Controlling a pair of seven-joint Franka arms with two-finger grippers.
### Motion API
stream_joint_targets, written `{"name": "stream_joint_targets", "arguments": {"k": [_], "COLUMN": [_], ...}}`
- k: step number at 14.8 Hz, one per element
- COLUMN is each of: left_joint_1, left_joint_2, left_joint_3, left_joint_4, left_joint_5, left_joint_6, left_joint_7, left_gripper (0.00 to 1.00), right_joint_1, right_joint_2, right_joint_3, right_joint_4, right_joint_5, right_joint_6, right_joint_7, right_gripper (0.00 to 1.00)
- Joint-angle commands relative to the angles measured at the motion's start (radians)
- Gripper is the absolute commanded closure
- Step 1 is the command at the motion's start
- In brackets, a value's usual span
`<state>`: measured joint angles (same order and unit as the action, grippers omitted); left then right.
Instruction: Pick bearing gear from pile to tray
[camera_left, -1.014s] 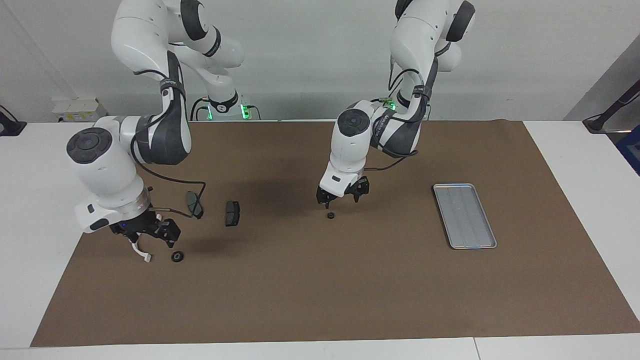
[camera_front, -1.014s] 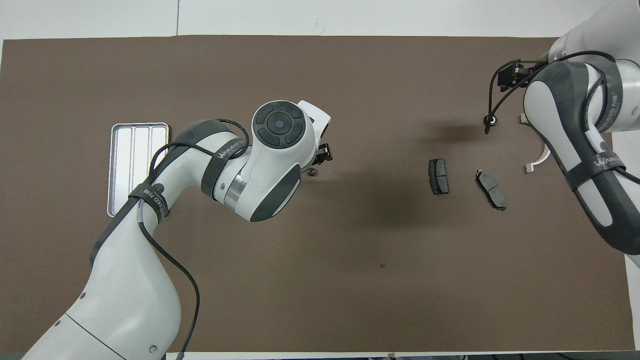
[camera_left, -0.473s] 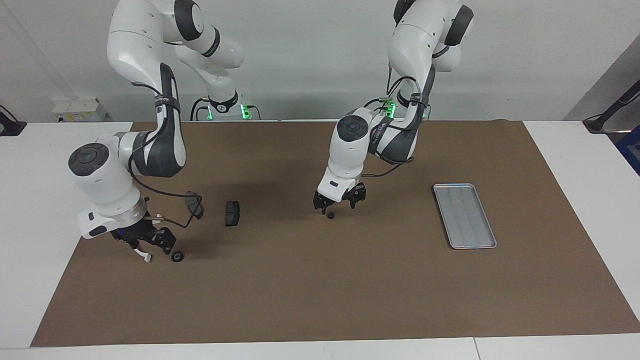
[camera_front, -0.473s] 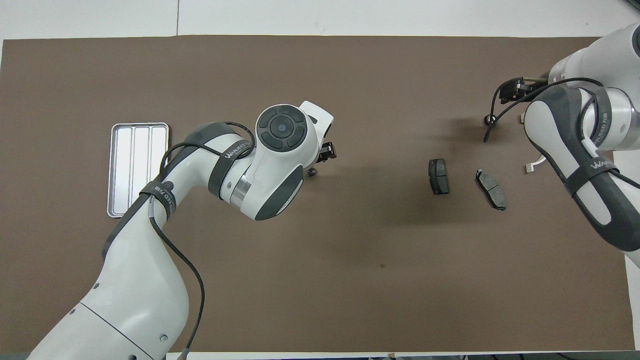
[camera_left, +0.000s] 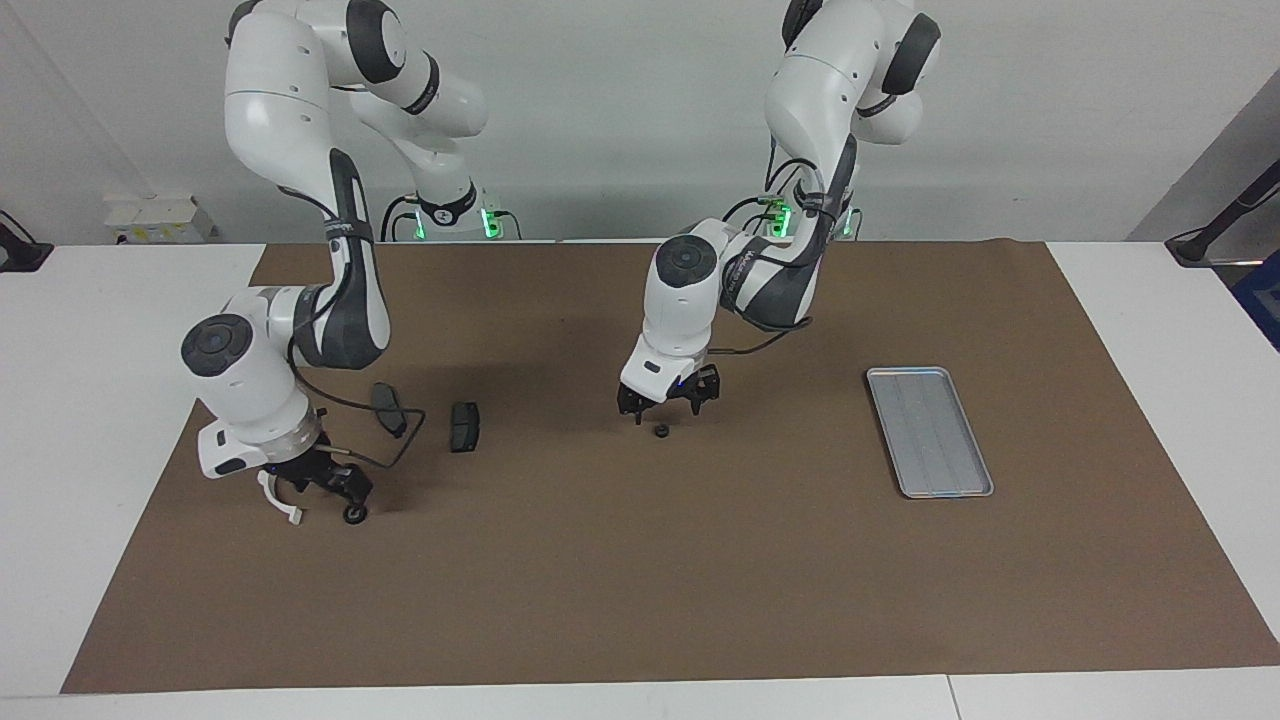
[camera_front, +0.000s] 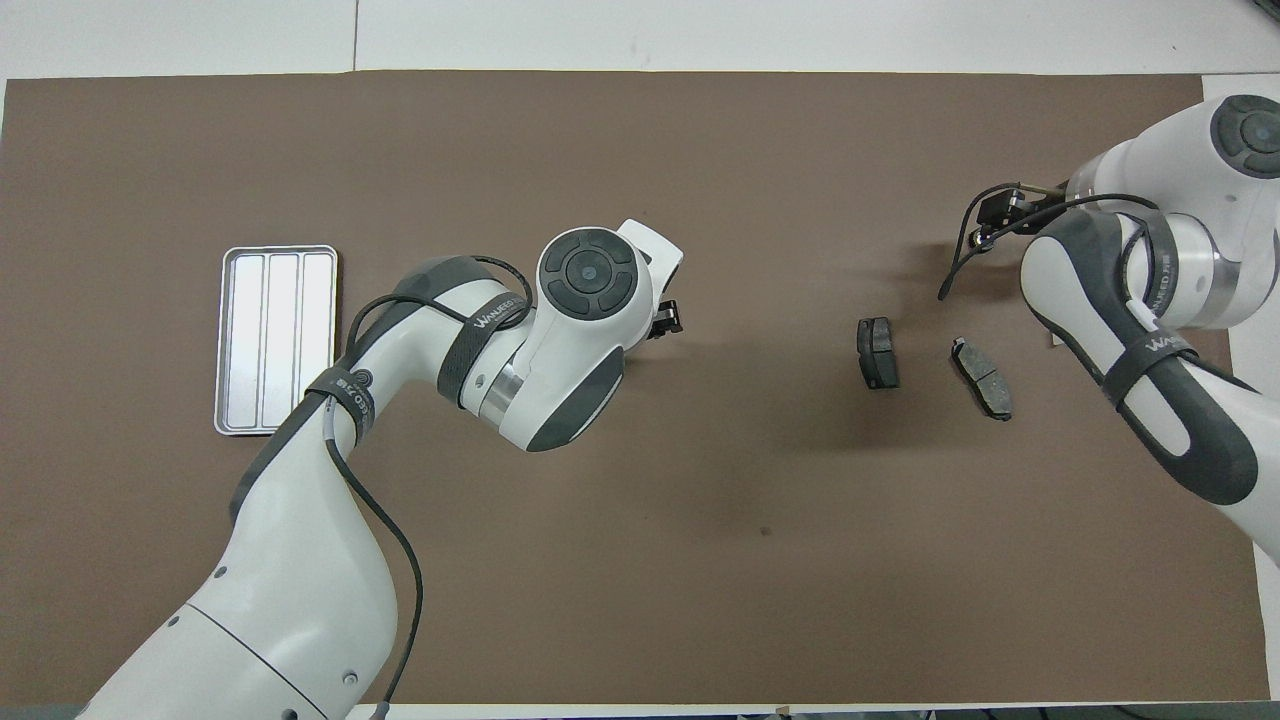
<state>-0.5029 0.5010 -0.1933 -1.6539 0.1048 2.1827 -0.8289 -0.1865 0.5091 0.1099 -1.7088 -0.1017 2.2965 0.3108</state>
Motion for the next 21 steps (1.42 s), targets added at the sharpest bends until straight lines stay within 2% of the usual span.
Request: {"name": "stream_joint_targets", "arguments": {"k": [1,6,8,15,18,21], "left_joint_1": [-0.014,-0.014,-0.035,-0.036,-0.032,-0.034], "left_joint_2": [-0.007,-0.004,0.039,0.042,0.042,0.044], "left_joint_3": [0.015,0.015,0.023,0.025,0.025,0.026], "left_joint_4": [-0.038,-0.05,-0.032,-0.021,-0.021,-0.021], "left_joint_5": [0.023,0.052,0.061,0.088,0.093,0.09], "left_joint_6": [0.046,0.062,0.065,0.063,0.065,0.063], "left_joint_7": [-0.019,-0.021,-0.021,-0.019,-0.019,-0.021], "left_gripper": [0.0,0.0,0.0,0.0,0.21,0.34], "right_joint_1": [-0.008,0.021,0.035,0.033,0.033,0.033], "right_joint_2": [0.006,0.019,0.023,0.037,0.037,0.037], "right_joint_3": [0.008,0.008,0.008,0.008,0.008,0.01], "right_joint_4": [-0.047,-0.04,-0.04,-0.04,-0.04,-0.04], "right_joint_5": [0.011,0.008,0.007,-0.003,-0.003,-0.003], "right_joint_6": [0.084,0.098,0.107,0.124,0.126,0.124], "right_joint_7": [0.024,0.106,0.132,0.129,0.133,0.133], "right_gripper": [0.0,0.0,0.0,0.03,0.15,0.34]}}
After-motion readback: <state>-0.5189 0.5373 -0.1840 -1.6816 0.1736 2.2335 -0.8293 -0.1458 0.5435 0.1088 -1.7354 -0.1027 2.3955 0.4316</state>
